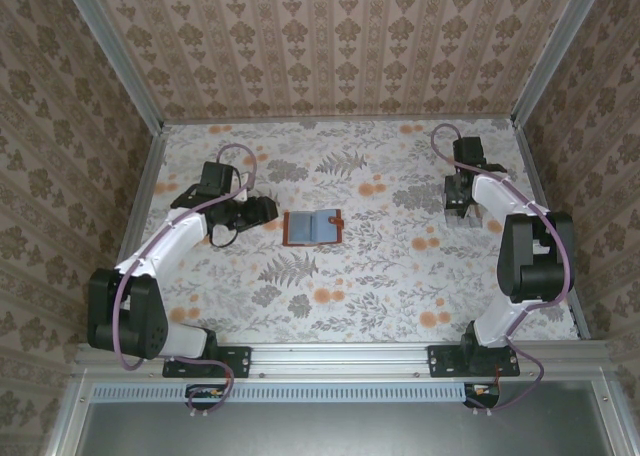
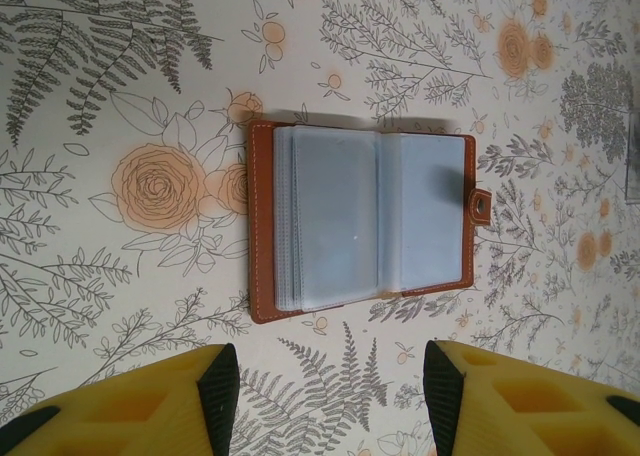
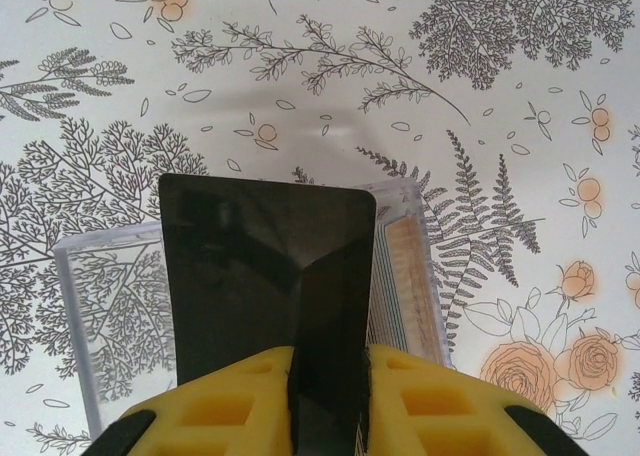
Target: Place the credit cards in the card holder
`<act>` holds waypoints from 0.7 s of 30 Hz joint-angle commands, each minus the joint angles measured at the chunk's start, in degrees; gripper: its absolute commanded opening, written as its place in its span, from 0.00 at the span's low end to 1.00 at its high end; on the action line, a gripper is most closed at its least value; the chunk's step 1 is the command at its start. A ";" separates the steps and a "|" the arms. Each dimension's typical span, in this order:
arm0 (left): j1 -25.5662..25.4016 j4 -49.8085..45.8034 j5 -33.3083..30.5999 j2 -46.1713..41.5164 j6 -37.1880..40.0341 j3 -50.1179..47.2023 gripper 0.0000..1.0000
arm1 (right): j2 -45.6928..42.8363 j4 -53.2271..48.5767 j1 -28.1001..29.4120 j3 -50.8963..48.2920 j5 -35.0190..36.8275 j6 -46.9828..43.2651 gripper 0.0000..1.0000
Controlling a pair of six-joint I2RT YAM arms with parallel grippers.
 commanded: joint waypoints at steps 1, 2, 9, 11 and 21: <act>-0.39 0.51 1.31 1.15 -1.31 0.03 0.54 | 0.36 -2.86 -0.04 0.06 -1.73 -0.94 0.23; -0.43 0.38 1.59 1.41 -1.32 0.26 0.54 | 0.29 -2.81 -0.04 0.12 -1.68 -1.01 0.22; -1.10 -0.09 1.16 2.15 -1.13 1.31 0.54 | -0.31 -1.76 -0.04 -0.08 -2.44 -1.31 0.17; -1.19 -0.32 1.01 2.17 -1.05 1.66 0.54 | -0.32 -1.88 -0.04 0.21 -2.57 -1.56 0.17; -1.87 0.39 0.73 2.78 -1.49 1.69 0.54 | -1.01 -1.25 -0.04 0.39 -3.82 -2.29 0.15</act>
